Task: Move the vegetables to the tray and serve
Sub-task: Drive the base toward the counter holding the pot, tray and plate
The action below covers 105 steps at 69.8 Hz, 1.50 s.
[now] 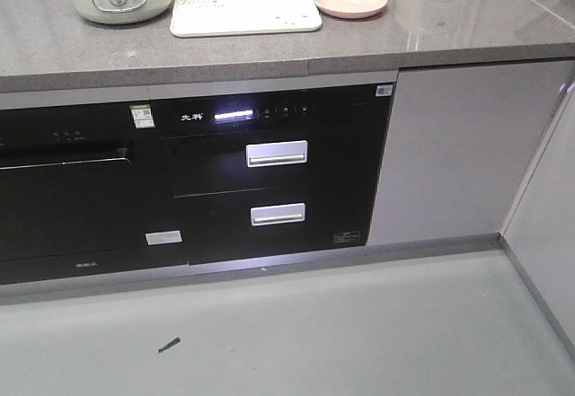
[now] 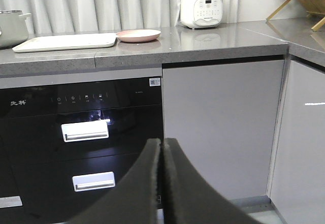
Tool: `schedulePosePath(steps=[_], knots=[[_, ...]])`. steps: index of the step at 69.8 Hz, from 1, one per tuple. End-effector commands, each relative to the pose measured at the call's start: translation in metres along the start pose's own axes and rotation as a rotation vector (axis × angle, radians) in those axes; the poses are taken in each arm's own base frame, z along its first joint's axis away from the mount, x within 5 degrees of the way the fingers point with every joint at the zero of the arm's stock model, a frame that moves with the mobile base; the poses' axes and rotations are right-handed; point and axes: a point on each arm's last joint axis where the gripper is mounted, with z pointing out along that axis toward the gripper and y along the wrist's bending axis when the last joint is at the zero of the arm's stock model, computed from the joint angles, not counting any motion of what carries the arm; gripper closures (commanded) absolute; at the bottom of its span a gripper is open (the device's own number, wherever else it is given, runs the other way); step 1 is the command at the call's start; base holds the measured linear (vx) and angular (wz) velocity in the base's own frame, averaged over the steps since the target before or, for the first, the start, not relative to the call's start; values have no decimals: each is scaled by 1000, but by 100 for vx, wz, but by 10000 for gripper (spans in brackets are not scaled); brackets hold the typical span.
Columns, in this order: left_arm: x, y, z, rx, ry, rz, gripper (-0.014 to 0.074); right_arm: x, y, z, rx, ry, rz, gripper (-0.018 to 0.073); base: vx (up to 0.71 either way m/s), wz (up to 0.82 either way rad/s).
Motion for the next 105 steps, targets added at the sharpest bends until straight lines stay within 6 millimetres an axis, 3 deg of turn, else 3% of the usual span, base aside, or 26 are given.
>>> schedulePosePath(steps=[1,105], knots=[[2,0,0,3,-62,-18,602,-2,0,0,4,-63,-11,565,21,5],[2,0,0,3,-62,-18,602,-2,0,0,4,-63,-11,565,17,-4]])
